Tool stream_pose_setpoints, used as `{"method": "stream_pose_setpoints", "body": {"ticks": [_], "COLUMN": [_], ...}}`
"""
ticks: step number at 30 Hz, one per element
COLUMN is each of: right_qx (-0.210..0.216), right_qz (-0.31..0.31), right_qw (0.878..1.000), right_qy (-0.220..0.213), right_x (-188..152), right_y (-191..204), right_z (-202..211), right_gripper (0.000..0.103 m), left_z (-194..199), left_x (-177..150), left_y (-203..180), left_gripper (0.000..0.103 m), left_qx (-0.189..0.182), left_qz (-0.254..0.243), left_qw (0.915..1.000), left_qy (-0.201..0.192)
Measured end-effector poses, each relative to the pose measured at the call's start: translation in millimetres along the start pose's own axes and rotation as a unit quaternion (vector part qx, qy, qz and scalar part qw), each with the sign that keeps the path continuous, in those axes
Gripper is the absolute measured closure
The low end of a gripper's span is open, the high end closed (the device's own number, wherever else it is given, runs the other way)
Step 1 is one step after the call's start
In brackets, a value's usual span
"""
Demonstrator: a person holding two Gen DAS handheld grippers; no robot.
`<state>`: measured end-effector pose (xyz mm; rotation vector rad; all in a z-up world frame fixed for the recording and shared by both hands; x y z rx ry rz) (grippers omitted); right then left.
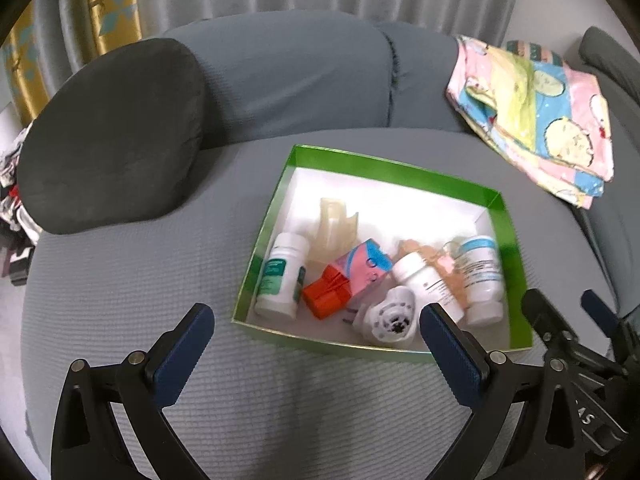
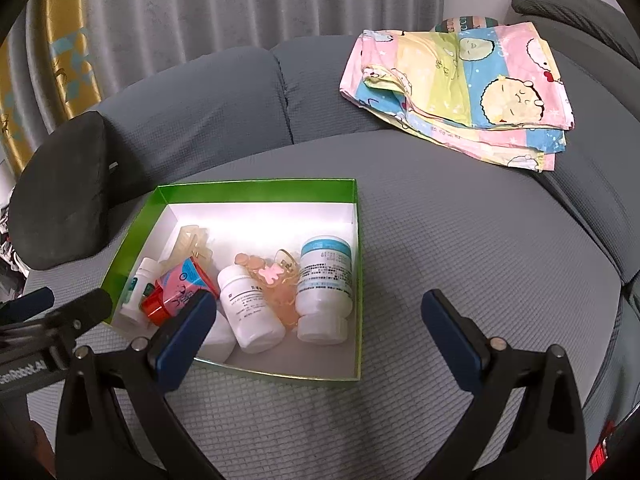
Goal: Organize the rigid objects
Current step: 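Withdraw the right gripper from the box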
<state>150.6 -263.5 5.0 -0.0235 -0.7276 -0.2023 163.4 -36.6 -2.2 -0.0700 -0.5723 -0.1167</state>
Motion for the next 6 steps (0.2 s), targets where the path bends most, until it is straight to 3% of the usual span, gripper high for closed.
{"method": "stream_pose_setpoints", "body": {"ticks": [6], "right_qx": [0.001], "right_qz": [-0.001], "right_qw": [1.0], "right_qy": [0.005], "right_x": [-3.2], "right_y": [0.3], "right_z": [-1.7], "right_gripper": [0.001], "left_z": [-7.3], "left_x": [-2.4], "left_y": [2.3], "left_gripper": [0.001], "left_qx": [0.015], "left_qz": [-0.002], "left_qw": [0.9999], "left_qy": [0.007]}}
Point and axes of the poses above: each gripper's, at about its wrist camera, not at the fingertips, and z roughly against the way its jaws point, y to its left, x to its top, the point moved 5 cm from there along -z, roughly the way its jaws point, and after that the axes turned 4 degrees about -z, right-handed, at the moved point
